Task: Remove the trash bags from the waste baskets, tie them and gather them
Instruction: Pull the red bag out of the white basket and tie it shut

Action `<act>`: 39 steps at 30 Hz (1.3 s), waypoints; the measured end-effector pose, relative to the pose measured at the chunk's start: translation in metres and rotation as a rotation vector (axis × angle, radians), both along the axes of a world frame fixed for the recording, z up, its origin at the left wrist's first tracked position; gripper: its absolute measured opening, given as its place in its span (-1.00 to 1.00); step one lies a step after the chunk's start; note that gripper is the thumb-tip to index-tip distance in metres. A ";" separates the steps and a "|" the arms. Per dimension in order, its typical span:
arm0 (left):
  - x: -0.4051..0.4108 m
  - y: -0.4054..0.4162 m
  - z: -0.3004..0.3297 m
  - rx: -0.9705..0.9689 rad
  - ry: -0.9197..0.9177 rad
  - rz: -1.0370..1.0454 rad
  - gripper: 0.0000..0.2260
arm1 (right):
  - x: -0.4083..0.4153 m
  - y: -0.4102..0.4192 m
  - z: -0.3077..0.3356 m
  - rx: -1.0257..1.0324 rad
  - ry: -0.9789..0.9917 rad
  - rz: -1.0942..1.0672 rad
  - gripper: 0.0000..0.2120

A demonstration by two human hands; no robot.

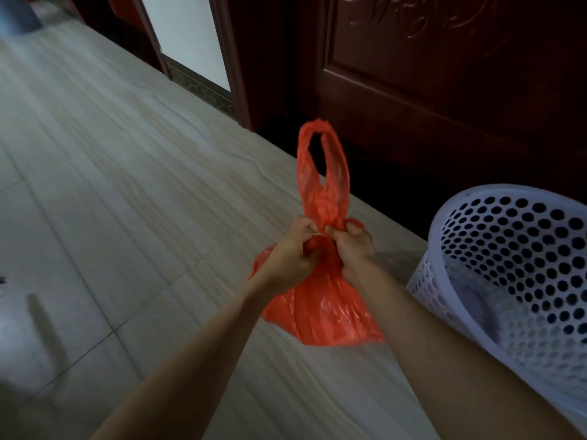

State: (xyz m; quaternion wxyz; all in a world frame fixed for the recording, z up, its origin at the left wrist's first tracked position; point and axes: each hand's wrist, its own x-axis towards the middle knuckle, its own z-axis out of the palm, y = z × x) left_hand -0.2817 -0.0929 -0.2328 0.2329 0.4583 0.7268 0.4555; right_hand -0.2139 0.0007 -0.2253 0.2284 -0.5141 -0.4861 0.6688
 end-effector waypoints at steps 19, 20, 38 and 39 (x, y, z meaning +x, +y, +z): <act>0.007 0.002 0.003 0.136 -0.044 0.465 -0.76 | 0.005 -0.010 0.004 0.557 -0.242 0.643 -0.73; 0.007 0.003 0.005 0.136 -0.079 0.473 -0.75 | 0.006 -0.010 0.005 0.565 -0.237 0.673 -0.70; -0.003 -0.004 0.007 -0.282 0.433 0.085 -0.70 | 0.024 0.006 0.010 -0.170 0.034 0.484 -0.71; -0.007 -0.005 0.006 -0.316 0.368 0.049 -0.66 | 0.024 0.007 0.009 -0.135 0.034 0.472 -0.66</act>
